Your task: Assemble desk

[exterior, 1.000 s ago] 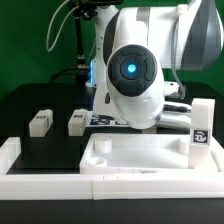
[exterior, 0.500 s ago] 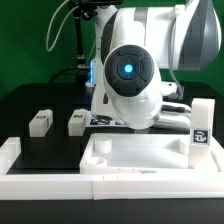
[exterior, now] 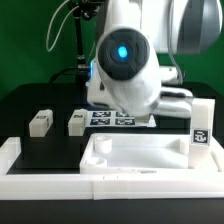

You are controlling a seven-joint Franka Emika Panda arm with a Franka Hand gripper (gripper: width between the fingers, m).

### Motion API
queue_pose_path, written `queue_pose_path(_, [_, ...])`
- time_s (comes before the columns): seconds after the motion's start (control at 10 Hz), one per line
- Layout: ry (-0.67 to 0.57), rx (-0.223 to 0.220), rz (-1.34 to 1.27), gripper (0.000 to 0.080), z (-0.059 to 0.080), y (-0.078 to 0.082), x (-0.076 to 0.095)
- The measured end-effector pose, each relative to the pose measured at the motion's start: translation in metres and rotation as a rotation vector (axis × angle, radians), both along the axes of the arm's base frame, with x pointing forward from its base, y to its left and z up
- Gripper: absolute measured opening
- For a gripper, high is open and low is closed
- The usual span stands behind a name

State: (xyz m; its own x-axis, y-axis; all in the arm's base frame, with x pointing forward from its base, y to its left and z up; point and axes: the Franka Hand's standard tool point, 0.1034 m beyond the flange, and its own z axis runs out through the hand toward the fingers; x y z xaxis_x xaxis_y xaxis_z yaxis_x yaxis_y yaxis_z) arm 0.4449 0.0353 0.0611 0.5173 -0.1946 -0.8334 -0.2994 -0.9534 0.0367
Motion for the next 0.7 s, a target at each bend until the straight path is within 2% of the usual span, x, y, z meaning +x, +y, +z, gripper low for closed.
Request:
queue_pose_path(0.2, [-0.022,0.003,-0.044,0.0288,0.03,-0.016,0.023])
queue_pose_path(0.3, [-0.043,0.012,-0.021,0.0288,0.034,-0.025,0.028])
queue_pose_path(0.4, [-0.087,0.011,0.118,0.0288,0.028,-0.04,0.03])
queue_pose_path(0.5, [-0.089,0.003,0.097,0.0288,0.027,-0.035,0.031])
queue_pose_path(0.6, [-0.13,-0.006,0.098,0.0289,0.025,-0.037,0.037])
queue_pose_path(0.7, [-0.19,-0.007,0.086,0.0289,0.031,-0.035,0.046])
